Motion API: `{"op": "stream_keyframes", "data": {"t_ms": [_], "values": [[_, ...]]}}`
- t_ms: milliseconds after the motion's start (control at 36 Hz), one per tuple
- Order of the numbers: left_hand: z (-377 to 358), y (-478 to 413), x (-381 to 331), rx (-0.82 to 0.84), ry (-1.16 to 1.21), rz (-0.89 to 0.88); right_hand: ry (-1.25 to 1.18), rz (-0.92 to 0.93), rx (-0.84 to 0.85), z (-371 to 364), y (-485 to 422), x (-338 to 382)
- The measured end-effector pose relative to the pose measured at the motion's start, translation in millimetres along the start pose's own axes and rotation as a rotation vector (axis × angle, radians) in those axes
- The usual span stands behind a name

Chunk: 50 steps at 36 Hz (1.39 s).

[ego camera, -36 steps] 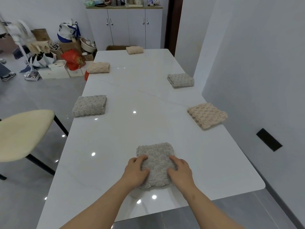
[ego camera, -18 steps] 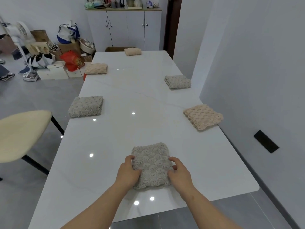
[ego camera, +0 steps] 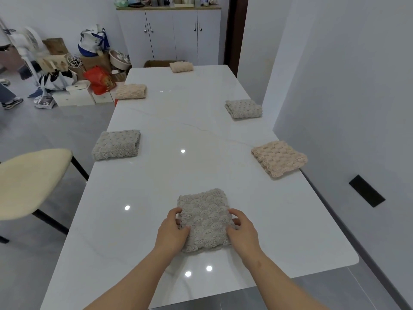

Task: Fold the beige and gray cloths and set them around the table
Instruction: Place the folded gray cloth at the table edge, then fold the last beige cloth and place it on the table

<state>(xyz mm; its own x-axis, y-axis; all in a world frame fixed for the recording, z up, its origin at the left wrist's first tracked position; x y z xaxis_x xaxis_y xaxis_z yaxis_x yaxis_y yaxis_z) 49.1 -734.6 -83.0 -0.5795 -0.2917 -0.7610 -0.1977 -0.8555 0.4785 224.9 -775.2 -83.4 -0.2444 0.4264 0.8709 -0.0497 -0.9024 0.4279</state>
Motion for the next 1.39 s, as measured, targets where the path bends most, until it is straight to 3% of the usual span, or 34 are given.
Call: {"op": "stream_keyframes", "data": {"t_ms": [667,1056,1389], "values": [[12,-3,3,-0.029,-0.254,-0.063,0.072,-0.012,-0.031,-6,5,4],[7,0,-52,0.013,-0.769,-0.383,0.673,-0.085,-0.169,7,22,23],[-48,1,-76,0.229,-0.874,-0.599,0.705,-0.212,-0.293,32,52,0]]}}
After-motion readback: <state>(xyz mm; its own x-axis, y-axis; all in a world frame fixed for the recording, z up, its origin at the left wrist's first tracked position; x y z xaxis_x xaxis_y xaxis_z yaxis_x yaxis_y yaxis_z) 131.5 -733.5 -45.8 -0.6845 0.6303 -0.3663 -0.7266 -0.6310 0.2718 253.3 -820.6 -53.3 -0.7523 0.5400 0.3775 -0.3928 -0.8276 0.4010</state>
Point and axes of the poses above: each hand's wrist, its own y-axis away from the middle knuckle, its own z-axis out of the back of the hand, x = y × z, the point moved 4 cm from there along -y, towards the middle knuckle, and after that the axes turned 14 degrees about x, right-handed, at the moved point
